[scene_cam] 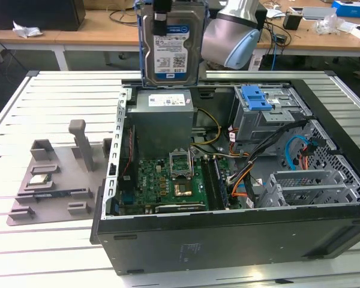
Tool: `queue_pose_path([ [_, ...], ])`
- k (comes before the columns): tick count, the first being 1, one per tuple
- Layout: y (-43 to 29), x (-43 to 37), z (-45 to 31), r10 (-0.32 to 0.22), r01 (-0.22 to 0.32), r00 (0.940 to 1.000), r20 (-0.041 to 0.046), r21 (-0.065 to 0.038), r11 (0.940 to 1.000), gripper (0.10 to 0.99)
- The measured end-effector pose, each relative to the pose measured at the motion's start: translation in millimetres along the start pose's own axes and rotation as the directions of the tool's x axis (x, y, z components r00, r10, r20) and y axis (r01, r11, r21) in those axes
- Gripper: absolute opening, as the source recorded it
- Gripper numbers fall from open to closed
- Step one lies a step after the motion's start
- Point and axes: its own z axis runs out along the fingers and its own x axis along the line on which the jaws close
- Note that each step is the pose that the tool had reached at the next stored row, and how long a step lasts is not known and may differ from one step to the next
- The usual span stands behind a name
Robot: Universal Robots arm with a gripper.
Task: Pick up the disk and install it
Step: 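Pick up the disk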
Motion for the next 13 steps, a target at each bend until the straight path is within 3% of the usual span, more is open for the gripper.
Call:
queue_pose_path([
  [3,-22.8,1.1,-1.2,0.0,0.0,1.0,0.0,-0.001,1.0,0.369],
  [6,-36.7,1.8,-1.9,0.0,0.0,1.0,0.0,-0.001,1.0,0.369],
  [9,-40.4,4.2,-2.0,0.0,0.0,1.0,0.0002,-0.002,1.0,0.369],
  [13,-40.4,21.5,-2.4,0.0,0.0,1.0,0.0001,-0.002,1.0,0.369],
])
